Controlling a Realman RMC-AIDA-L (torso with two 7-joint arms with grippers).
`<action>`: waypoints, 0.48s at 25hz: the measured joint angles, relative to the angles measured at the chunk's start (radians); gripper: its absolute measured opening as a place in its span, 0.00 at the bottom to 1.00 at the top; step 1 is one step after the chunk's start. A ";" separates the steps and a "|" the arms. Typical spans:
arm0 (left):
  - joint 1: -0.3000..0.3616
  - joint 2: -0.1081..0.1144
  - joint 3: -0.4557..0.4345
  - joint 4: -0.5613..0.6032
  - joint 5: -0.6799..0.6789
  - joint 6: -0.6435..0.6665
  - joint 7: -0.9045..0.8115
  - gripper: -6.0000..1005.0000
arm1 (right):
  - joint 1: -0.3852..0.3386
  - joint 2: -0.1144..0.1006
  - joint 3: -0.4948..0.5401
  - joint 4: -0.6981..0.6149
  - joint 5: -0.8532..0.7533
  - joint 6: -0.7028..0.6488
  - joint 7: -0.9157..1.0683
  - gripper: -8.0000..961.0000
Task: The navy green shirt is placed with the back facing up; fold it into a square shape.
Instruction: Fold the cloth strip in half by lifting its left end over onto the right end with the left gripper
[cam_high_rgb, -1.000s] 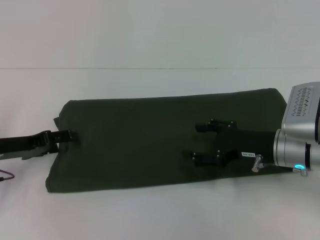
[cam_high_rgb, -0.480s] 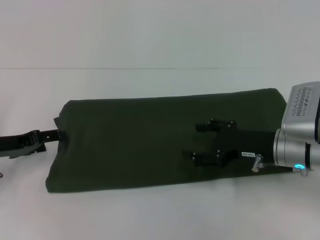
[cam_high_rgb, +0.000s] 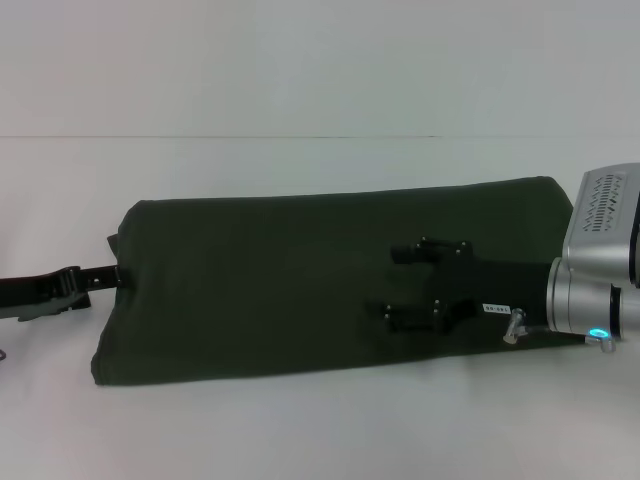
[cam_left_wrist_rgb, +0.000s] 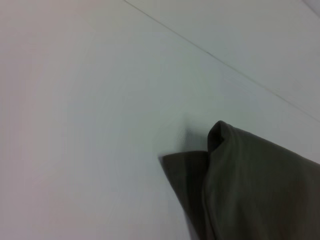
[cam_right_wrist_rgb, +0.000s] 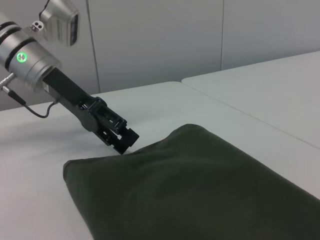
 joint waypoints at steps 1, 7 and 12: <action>0.000 -0.001 0.000 -0.001 0.001 -0.003 0.000 0.89 | 0.000 0.000 0.000 0.001 0.000 0.000 0.000 0.94; 0.001 -0.002 0.001 -0.002 0.001 -0.013 0.003 0.89 | 0.000 0.000 0.000 0.005 0.000 0.000 0.000 0.94; 0.001 -0.003 0.001 -0.003 0.001 -0.015 0.005 0.89 | 0.000 0.000 0.000 0.006 0.000 0.000 0.000 0.94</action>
